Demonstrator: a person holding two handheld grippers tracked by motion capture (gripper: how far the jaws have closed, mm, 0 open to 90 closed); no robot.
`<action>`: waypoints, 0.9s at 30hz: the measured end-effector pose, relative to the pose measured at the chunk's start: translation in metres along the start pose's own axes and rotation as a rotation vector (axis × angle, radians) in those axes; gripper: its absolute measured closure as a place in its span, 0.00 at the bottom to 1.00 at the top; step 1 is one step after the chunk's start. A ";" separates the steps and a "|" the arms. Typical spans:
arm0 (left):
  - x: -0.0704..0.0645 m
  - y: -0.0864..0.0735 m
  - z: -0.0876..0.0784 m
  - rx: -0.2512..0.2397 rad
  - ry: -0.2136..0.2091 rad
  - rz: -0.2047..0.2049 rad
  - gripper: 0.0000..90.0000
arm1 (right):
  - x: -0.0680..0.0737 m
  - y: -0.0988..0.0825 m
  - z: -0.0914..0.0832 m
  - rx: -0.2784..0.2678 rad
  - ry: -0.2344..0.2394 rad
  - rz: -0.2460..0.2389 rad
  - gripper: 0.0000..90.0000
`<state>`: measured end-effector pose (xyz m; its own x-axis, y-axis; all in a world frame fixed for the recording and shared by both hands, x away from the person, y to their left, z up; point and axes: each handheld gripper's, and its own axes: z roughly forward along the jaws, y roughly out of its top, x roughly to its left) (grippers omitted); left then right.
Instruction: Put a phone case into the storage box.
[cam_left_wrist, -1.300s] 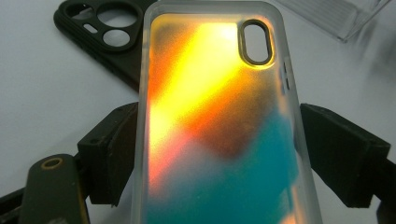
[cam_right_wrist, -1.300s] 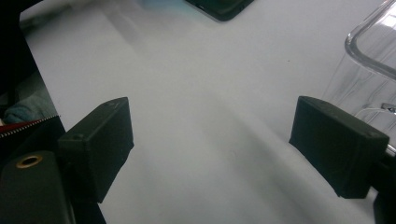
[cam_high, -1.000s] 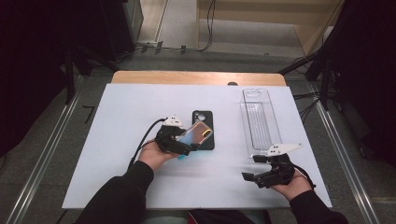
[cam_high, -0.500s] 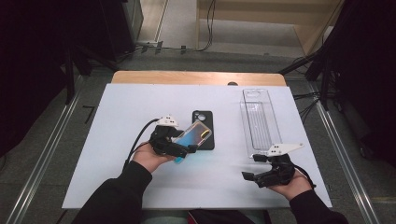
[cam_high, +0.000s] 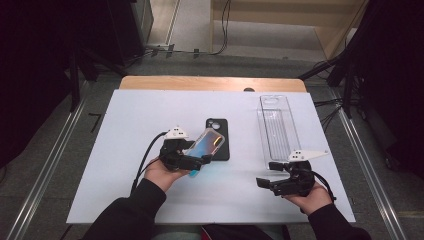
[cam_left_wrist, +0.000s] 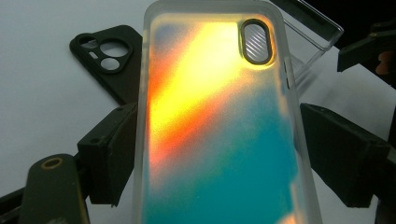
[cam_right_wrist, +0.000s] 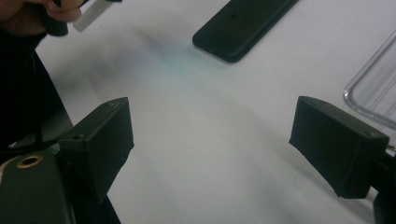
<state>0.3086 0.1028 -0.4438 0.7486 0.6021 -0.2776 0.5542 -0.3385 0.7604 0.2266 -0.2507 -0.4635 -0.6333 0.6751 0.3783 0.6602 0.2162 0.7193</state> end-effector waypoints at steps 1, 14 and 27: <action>-0.001 -0.001 0.000 -0.009 0.011 -0.003 0.18 | 0.001 0.001 -0.001 -0.009 -0.008 0.001 0.13; -0.013 -0.016 0.008 -0.088 0.095 -0.036 0.18 | 0.011 0.012 0.007 -0.004 -0.040 0.065 0.13; -0.022 -0.026 0.015 -0.221 0.153 -0.081 0.18 | 0.015 0.025 0.014 -0.030 -0.054 0.116 0.13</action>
<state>0.2838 0.0872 -0.4662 0.6322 0.7284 -0.2640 0.5050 -0.1290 0.8534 0.2389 -0.2253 -0.4480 -0.5305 0.7313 0.4287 0.7149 0.1143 0.6898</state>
